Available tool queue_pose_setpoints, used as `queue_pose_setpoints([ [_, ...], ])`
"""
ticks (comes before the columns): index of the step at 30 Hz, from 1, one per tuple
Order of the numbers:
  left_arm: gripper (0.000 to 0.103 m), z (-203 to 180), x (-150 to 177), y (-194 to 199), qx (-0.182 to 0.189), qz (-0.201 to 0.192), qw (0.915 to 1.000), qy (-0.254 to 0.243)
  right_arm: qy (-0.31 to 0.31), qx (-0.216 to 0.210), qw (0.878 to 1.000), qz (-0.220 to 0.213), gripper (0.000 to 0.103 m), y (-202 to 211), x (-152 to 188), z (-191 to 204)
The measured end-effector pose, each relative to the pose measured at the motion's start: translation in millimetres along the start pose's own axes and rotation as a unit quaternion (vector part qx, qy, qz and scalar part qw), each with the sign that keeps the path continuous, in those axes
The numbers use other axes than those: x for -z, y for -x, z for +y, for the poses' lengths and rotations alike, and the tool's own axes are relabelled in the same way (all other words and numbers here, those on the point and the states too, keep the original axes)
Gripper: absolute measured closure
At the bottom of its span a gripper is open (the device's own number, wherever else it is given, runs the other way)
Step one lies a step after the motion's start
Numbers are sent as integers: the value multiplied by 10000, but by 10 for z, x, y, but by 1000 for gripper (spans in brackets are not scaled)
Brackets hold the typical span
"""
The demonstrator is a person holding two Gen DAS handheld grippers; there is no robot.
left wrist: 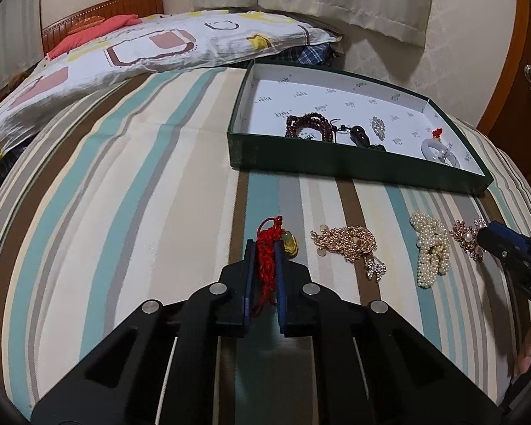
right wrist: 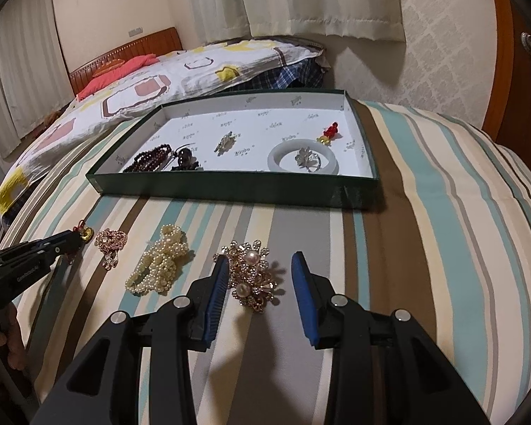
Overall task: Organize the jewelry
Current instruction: 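Grasp the pearl flower brooch with the right tool while the left tool holds the coin tassel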
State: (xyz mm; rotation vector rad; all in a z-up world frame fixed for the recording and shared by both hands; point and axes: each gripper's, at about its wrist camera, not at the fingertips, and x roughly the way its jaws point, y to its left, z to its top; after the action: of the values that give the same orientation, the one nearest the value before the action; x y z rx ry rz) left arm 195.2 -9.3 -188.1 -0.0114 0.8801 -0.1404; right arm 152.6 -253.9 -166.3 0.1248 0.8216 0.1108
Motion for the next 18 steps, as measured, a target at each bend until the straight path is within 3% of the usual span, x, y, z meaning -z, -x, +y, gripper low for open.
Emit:
queue_pose_setpoints([
  [18, 93, 72, 1, -7, -12, 18, 9999, 132, 363, -10, 9984, 430, 55, -207, -82, 52],
])
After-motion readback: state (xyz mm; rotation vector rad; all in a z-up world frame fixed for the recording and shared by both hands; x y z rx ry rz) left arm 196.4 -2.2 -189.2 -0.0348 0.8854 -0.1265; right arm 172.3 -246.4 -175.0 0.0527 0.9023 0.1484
